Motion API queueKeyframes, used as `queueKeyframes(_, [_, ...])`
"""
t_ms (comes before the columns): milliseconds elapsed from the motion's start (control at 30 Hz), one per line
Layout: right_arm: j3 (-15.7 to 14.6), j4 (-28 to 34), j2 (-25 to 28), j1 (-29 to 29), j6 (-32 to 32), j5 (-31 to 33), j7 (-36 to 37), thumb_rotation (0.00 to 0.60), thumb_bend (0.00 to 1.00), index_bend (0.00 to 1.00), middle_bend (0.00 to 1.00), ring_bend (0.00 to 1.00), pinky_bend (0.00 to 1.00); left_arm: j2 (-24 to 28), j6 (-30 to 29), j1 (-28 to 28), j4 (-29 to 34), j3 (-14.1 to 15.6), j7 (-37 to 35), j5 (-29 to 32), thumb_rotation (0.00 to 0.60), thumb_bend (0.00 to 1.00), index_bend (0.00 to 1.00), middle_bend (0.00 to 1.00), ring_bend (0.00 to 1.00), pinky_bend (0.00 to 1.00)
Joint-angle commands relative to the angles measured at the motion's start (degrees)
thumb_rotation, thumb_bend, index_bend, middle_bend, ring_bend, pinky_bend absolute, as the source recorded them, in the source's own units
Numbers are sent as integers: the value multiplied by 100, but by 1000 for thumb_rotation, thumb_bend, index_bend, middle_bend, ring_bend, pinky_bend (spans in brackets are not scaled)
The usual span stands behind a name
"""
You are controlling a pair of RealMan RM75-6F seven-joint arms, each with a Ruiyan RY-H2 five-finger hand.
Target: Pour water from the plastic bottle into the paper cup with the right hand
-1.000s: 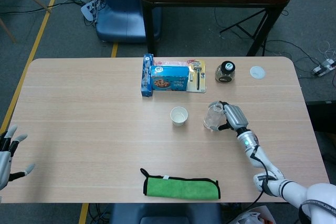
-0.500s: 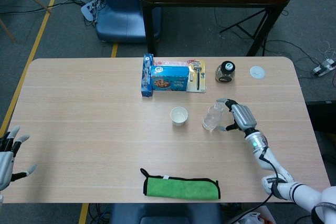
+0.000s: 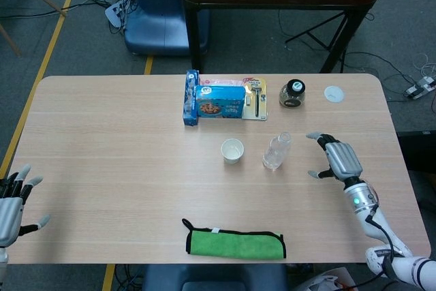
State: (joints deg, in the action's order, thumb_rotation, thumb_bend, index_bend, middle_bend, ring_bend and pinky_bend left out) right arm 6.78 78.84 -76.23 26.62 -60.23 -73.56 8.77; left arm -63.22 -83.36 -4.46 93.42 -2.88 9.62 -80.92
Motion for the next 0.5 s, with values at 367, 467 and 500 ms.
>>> queueKeyframes(367, [-562,1731,1161,-1225,-1577,-403,-1043,600,0,203,214,180,363,-114,-52,-26,-17,65,129,-191,600,119,216,36,65,319])
queueKeyframes(467, [-694,1994,1279,-1514,-1905,-534,-1073,600,0,203,215,180,363,-144,-89,-25,-21,87,152,-267,600,119,217,38,66,323])
queueKeyframes(500, [-729,2054,1308,-1577,-1964,-578,-1056,600,0,203,219,180,363,-152,-99,-23,-24,91,152,-282,600,119,218,38,66,324])
